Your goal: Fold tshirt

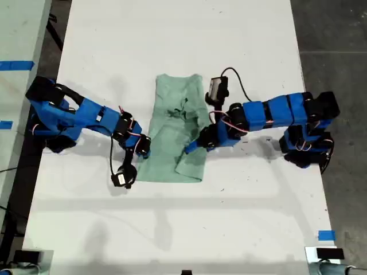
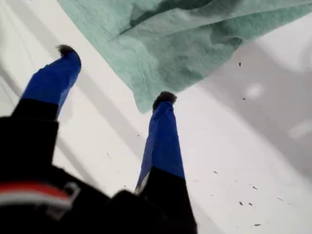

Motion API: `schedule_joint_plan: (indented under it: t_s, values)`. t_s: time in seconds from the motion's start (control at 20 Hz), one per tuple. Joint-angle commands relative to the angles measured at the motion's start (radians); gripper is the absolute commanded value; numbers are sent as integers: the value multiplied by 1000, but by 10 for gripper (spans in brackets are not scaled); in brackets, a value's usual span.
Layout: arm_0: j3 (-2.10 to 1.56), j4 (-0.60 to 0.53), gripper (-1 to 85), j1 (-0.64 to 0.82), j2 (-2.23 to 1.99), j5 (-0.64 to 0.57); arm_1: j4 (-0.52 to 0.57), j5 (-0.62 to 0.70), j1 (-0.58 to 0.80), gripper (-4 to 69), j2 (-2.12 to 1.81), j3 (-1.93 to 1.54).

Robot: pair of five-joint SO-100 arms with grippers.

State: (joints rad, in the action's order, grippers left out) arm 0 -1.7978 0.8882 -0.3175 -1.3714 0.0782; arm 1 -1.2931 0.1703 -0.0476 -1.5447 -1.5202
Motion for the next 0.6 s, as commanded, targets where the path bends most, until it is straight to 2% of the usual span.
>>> schedule_joint_plan:
  t_s: [0.0,0.15,0.25,0.45,0.55]
  values:
    - [176,268,1,-3,-77,26,35,-11,-12,285,-72,3]
    - [385,515,1,11,-92,41,46,-14,-14,279,-77,-11]
    - [525,620,1,23,-71,26,54,-20,-14,278,-92,-32]
    - [750,624,1,58,129,-64,60,-28,-12,276,-150,-94]
    - [933,592,1,71,305,-130,64,-37,-9,273,-193,-138]
